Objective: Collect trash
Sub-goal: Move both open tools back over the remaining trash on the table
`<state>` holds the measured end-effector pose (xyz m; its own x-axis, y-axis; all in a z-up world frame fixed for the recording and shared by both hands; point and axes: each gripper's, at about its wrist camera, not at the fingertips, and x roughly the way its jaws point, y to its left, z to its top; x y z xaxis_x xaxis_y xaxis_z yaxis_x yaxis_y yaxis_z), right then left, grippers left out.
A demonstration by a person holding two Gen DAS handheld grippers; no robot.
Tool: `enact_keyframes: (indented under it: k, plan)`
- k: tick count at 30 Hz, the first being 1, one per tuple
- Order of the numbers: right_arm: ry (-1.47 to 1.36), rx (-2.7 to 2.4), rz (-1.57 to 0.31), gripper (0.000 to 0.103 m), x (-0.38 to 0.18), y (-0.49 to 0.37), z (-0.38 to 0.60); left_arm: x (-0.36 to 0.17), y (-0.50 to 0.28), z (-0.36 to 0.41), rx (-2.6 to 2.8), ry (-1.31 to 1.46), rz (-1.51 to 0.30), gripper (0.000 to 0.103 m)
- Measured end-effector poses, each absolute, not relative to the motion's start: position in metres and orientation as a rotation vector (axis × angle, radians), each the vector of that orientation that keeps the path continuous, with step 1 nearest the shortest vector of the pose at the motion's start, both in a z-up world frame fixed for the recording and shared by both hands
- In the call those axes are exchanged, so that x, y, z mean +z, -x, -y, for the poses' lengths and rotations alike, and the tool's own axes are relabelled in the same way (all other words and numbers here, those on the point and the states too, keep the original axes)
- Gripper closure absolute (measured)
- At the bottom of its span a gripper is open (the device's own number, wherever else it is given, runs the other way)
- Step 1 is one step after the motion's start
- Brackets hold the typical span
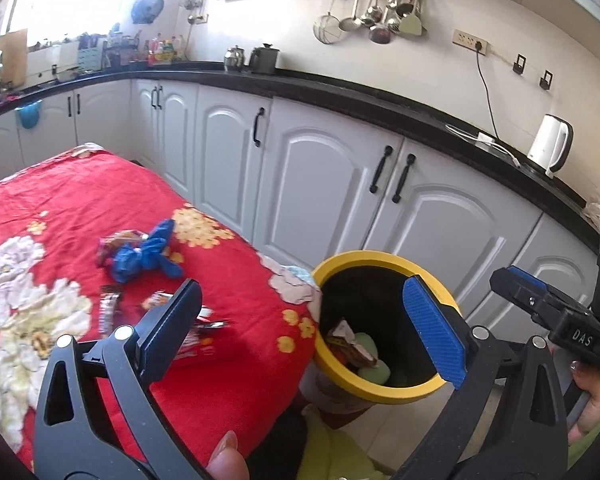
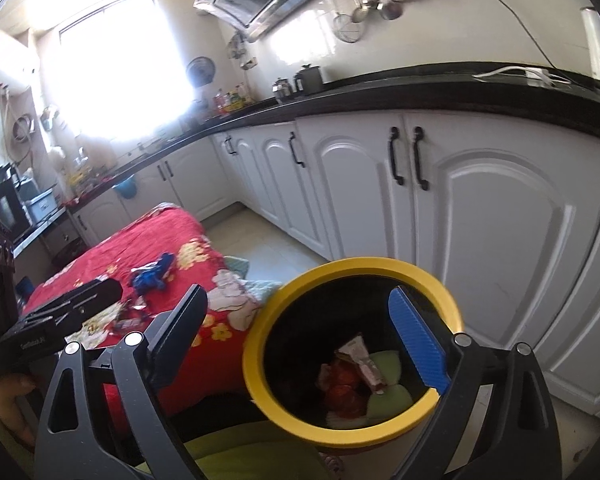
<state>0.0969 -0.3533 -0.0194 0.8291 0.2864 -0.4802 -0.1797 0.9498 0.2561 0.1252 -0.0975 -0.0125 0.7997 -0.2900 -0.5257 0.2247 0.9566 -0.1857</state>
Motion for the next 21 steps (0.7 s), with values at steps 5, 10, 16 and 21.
enact_keyframes:
  k: [5,10,16,21]
  plan:
    - [-0.183,0.300,-0.550,0.013,-0.016,-0.096,0.330,-0.005,-0.118,0.077,-0.243,0.129,-0.556,0.011]
    - [-0.153,0.339,-0.555,0.013,-0.013,-0.096,0.310,0.002,-0.114,0.055,-0.207,0.140,-0.531,0.011]
    - [-0.127,0.390,-0.566,0.013,-0.009,-0.096,0.287,0.006,-0.109,0.023,-0.154,0.155,-0.516,0.011]
    - [-0.100,0.430,-0.579,0.013,-0.008,-0.098,0.266,0.006,-0.107,0.001,-0.108,0.173,-0.509,0.011]
